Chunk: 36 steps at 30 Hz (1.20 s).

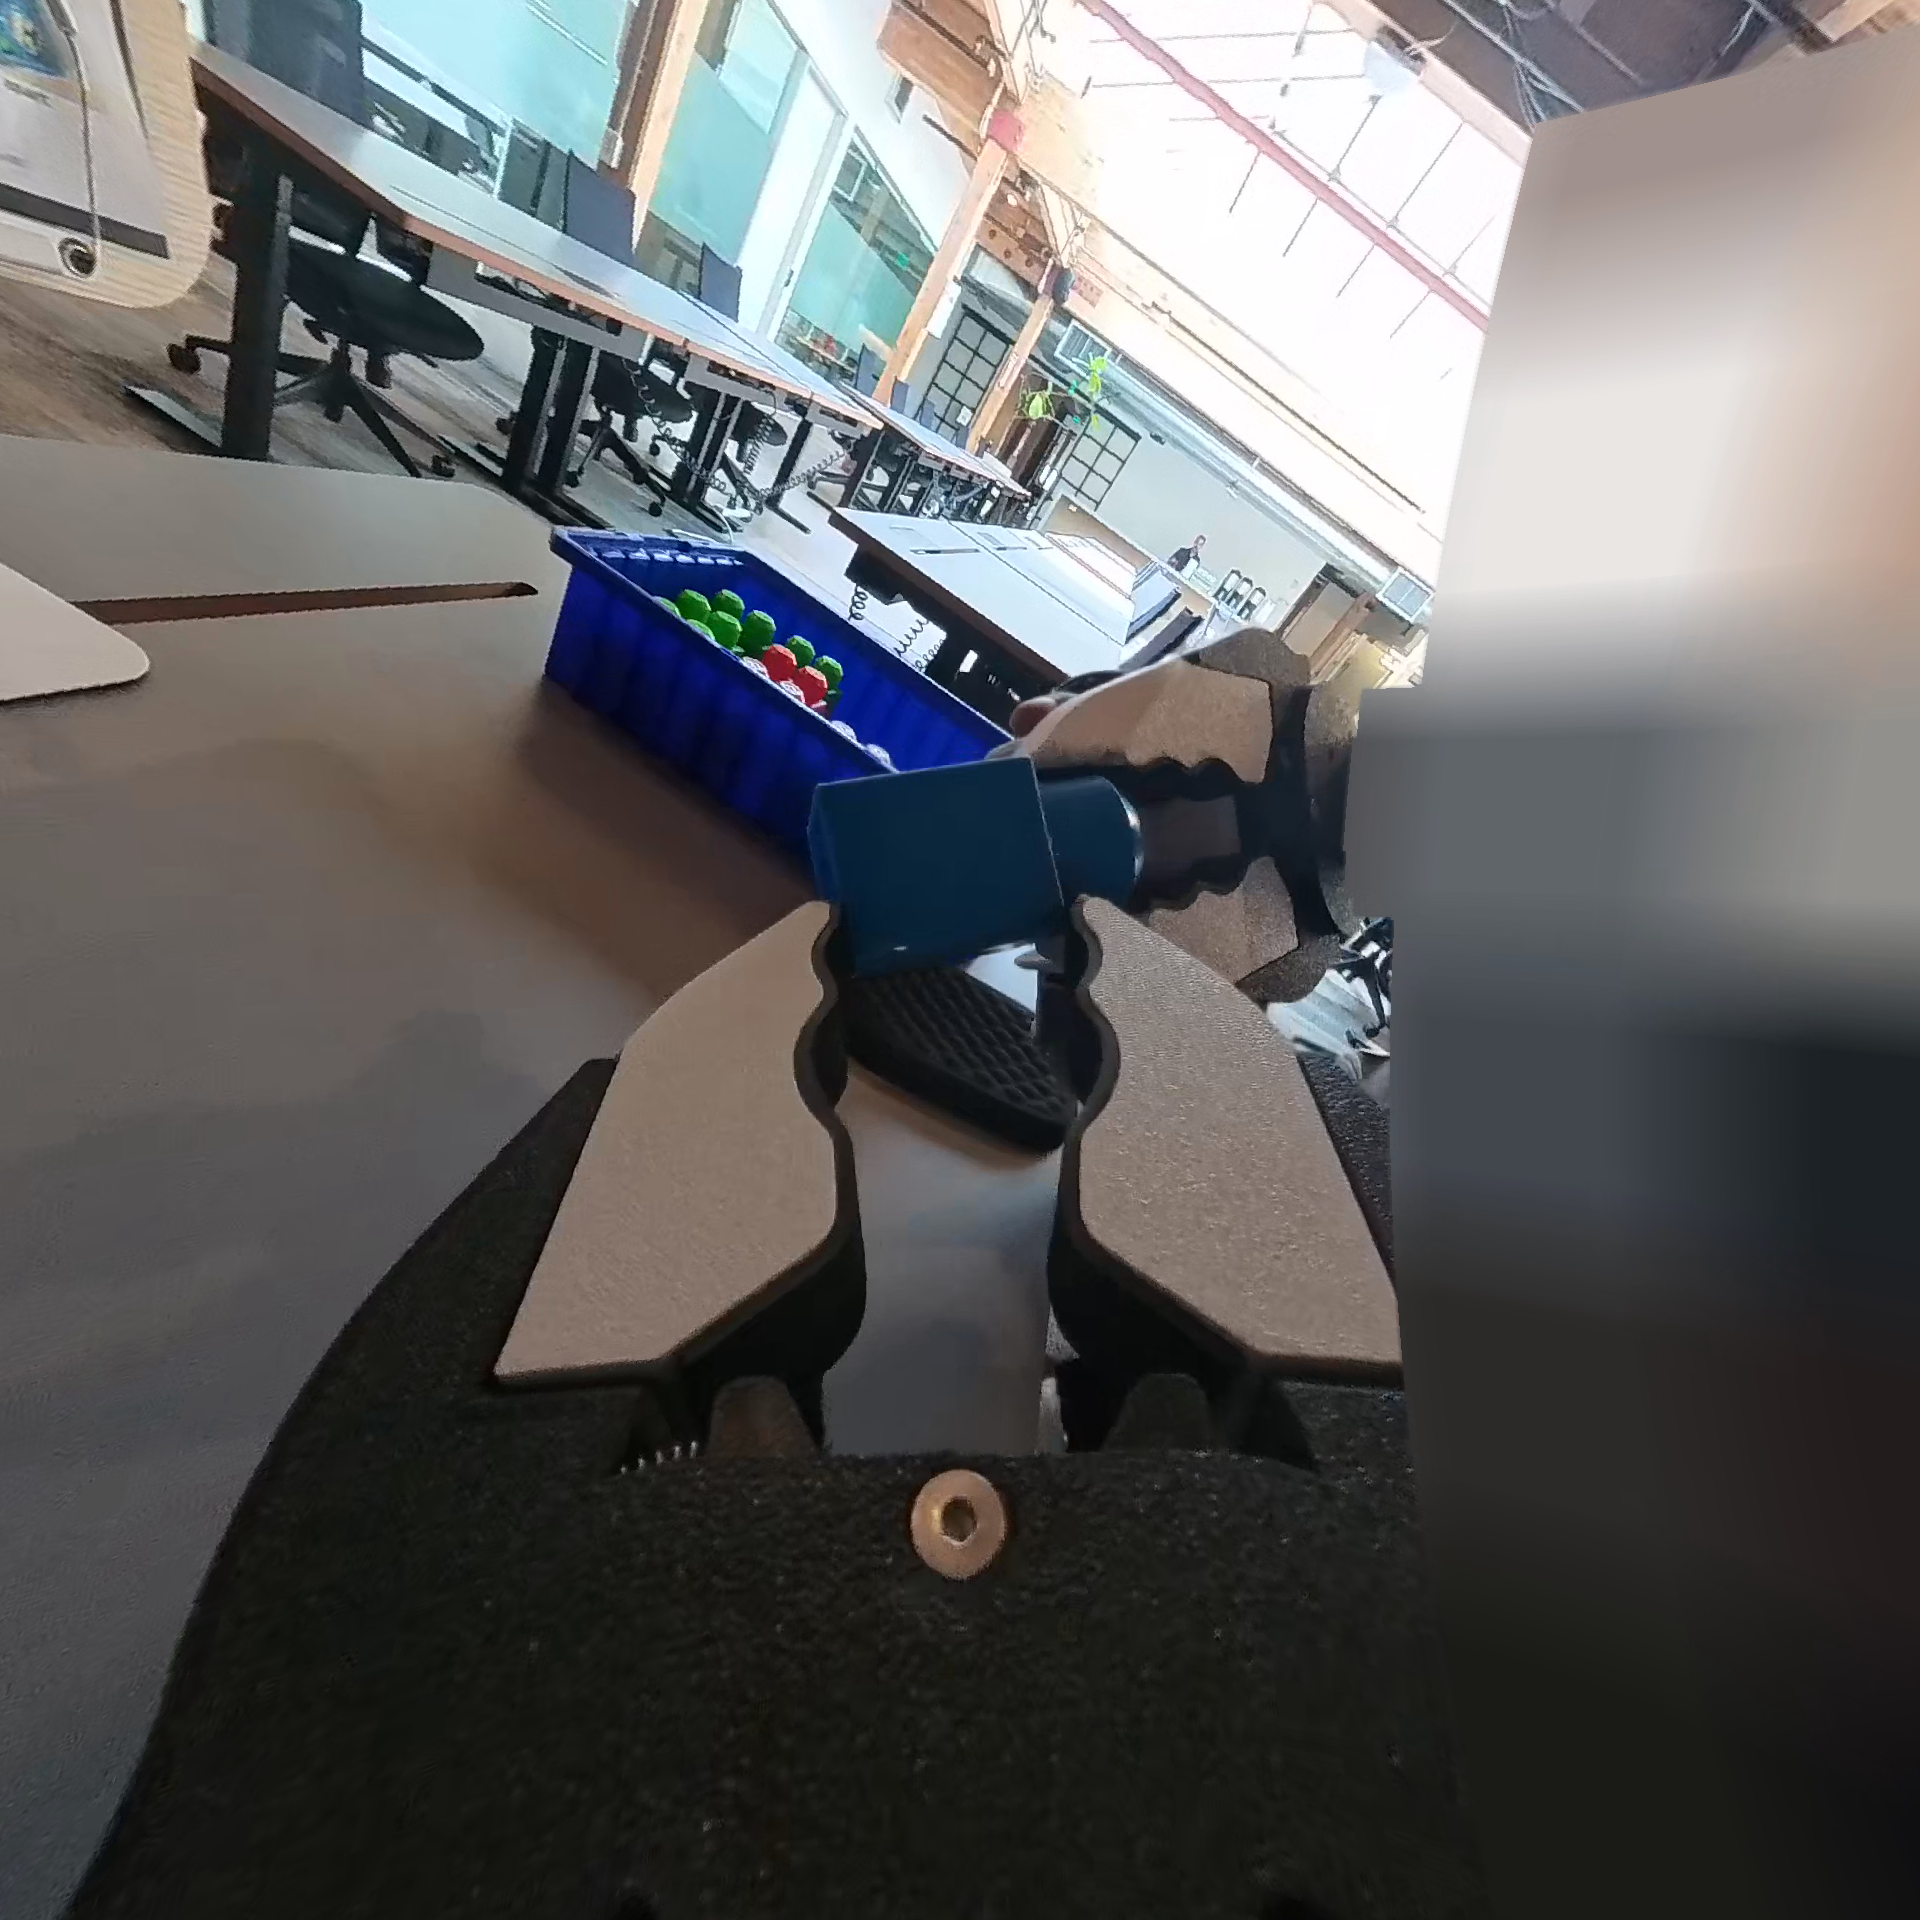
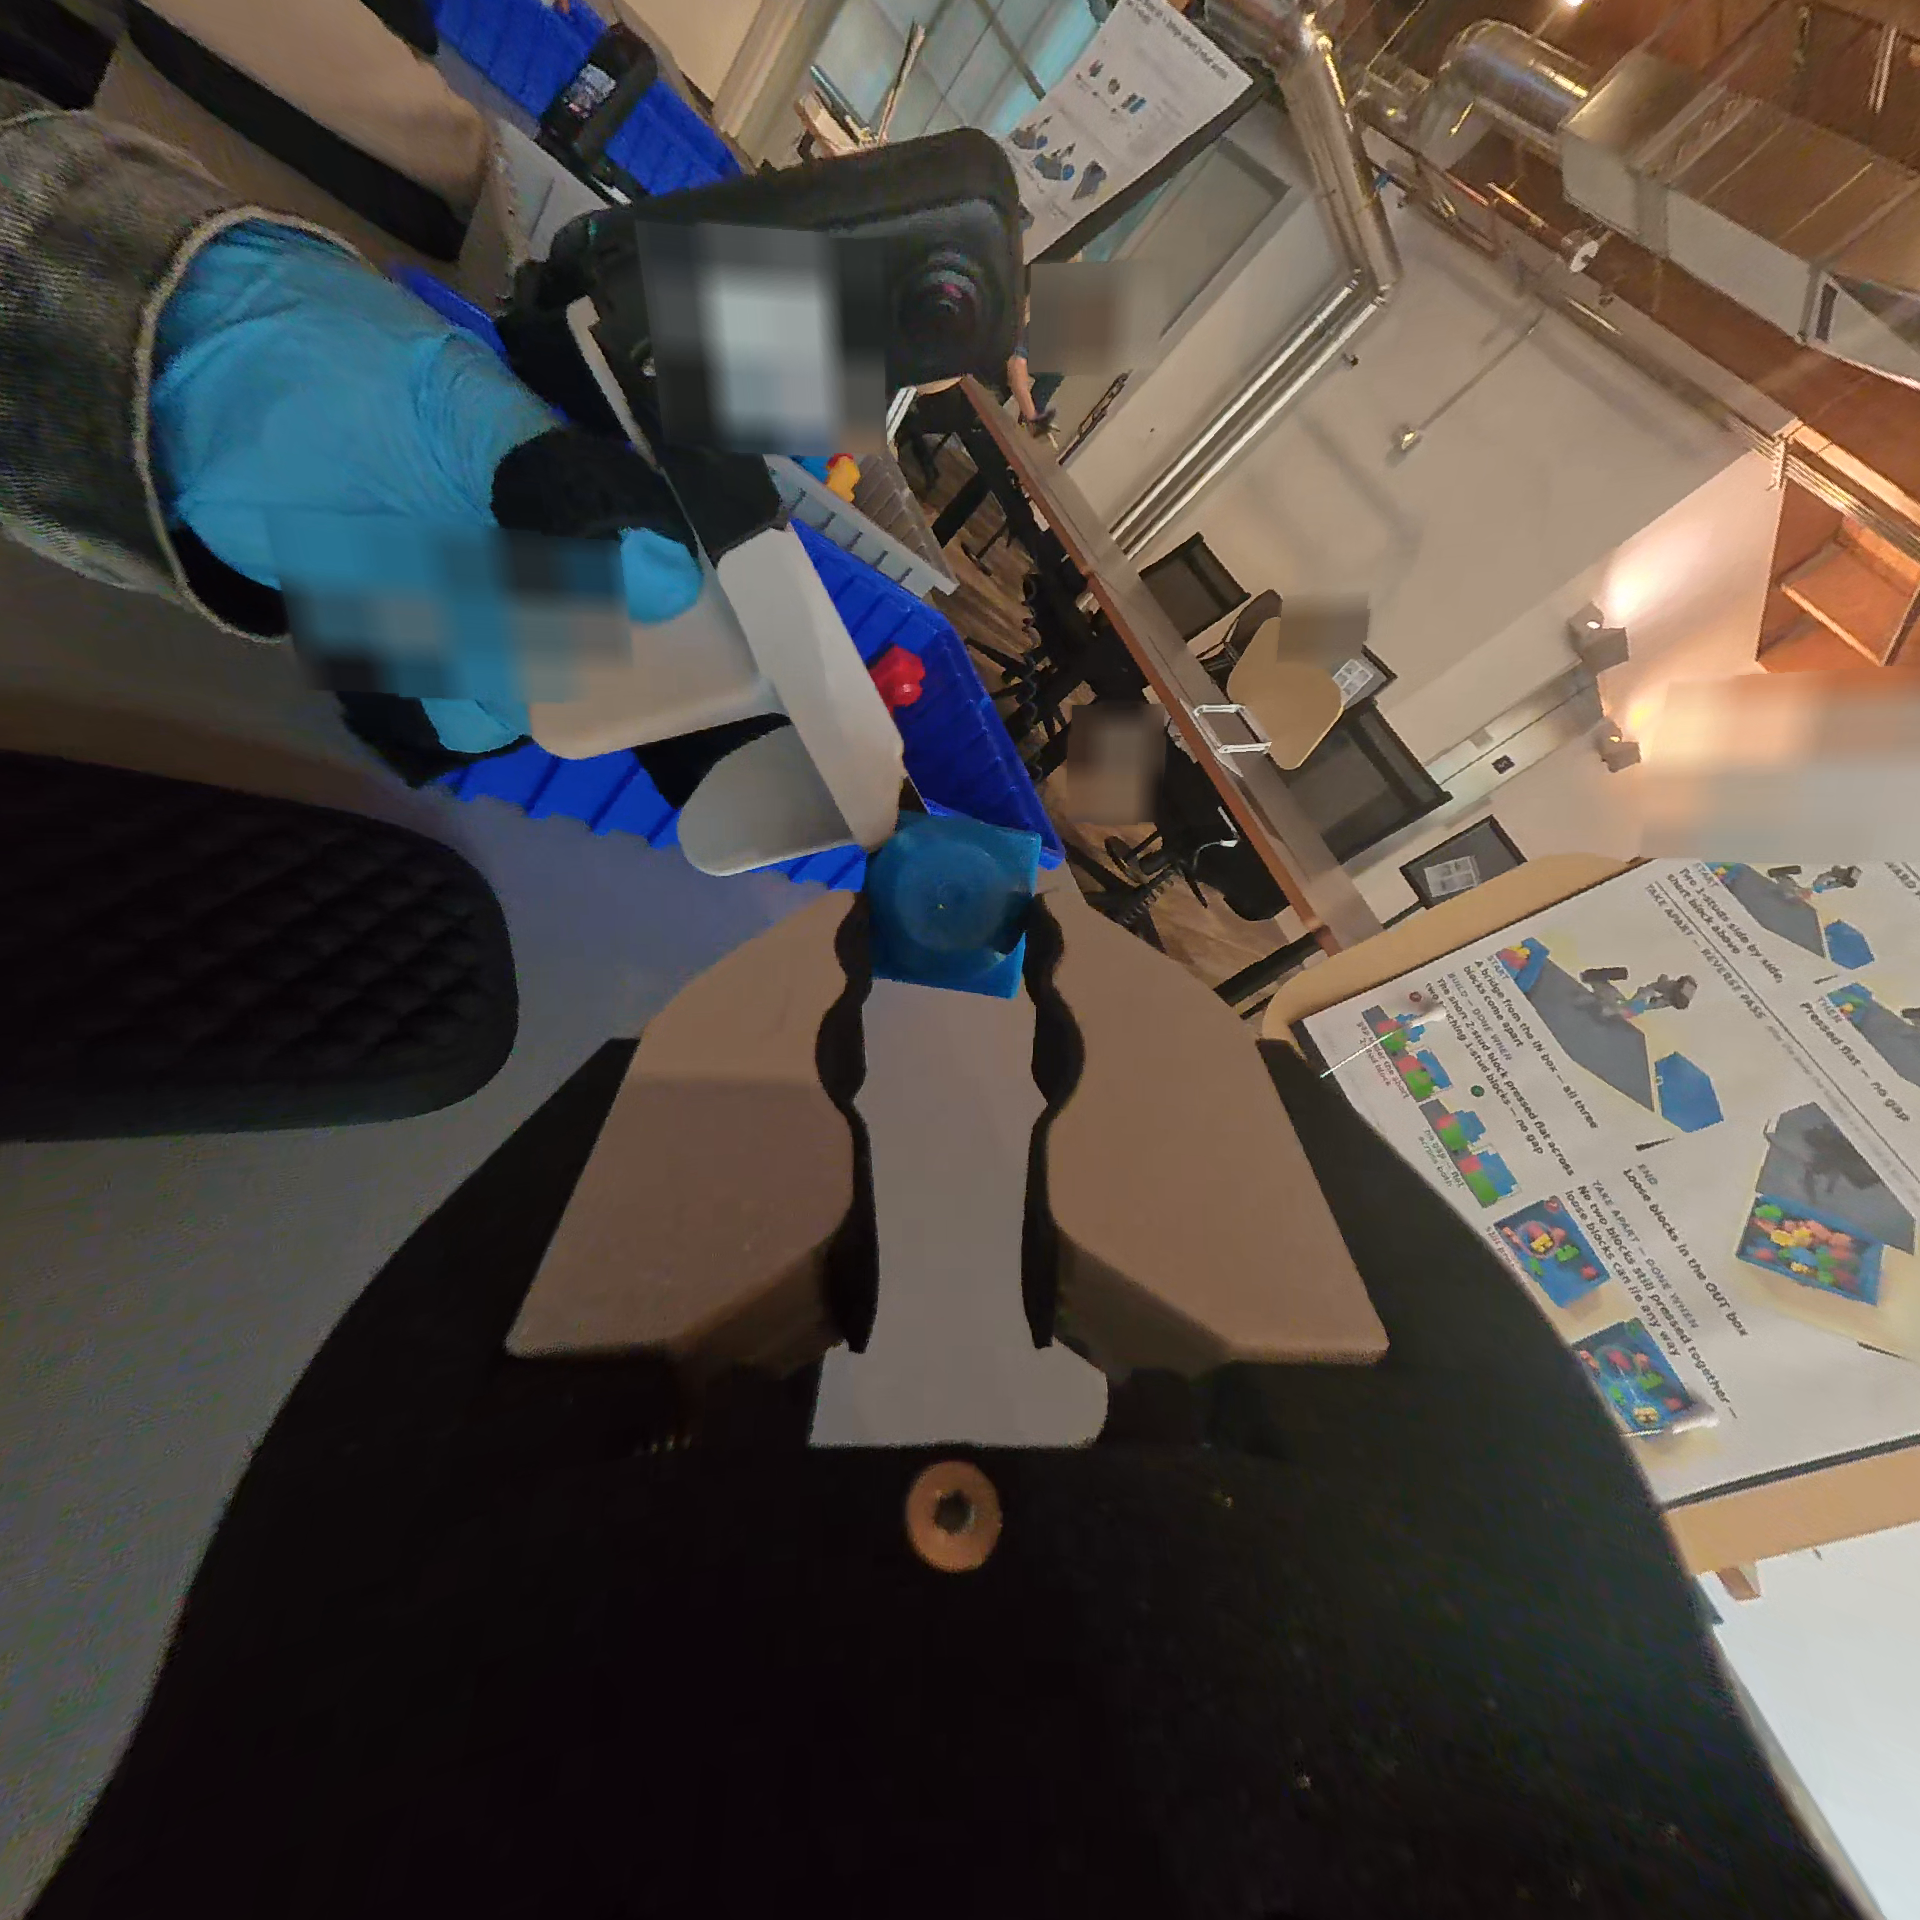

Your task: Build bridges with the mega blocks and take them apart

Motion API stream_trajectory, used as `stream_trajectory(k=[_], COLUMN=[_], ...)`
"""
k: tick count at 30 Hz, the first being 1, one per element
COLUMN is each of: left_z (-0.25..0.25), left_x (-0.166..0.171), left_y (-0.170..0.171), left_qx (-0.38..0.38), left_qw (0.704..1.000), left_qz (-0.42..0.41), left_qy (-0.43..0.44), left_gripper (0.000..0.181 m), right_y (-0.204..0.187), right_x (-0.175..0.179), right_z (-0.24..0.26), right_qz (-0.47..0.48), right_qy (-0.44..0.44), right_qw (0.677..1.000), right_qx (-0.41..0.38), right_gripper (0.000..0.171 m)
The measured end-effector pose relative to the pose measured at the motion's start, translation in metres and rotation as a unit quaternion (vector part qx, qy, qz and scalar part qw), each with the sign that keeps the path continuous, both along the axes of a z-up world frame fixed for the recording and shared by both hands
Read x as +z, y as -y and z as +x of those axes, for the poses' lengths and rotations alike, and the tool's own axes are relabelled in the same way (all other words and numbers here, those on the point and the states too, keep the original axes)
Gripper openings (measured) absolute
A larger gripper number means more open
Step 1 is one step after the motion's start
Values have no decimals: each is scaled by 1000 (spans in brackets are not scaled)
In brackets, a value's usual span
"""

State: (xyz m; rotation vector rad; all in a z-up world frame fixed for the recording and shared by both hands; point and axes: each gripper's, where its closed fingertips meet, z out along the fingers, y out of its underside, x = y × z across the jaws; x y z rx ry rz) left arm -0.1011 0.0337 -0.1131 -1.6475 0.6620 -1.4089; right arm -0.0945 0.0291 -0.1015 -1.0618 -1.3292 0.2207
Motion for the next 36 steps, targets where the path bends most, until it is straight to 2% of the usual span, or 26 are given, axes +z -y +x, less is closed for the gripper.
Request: stream_trajectory(k=[2,5,8,11,14,21,29,36], left_z=[0,0,-1,-1,4,19,29,37], left_x=[0,-4,-19,-32,-38,-66,-77,-79], left_y=[5,11,15,22,33,41,47,46], left_qx=[-15,-25,-19,-21,-39,-72,-93,-75], left_qw=[1000,997,981,946,928,923,921,936], left_qz=[15,60,157,255,296,284,291,278], left_qy=[-3,-29,-116,-198,-224,-250,-241,-205], left_gripper=[41,72,98,95,82,72,36,36], right_y=[3,6,13,23,29,37,47,44], right_x=[0,-2,-7,-16,-28,-46,-56,-58], right_z=[1,5,7,9,12,15,18,23], right_qz=[-1,-29,-84,-158,-205,-250,-276,-273], right_qy=[4,11,18,33,73,148,197,214], right_qw=[1000,999,995,981,967,943,925,925], right_qx=[4,19,56,105,135,161,174,153], right_gripper=[28,28,28,27,28,28,28,30])
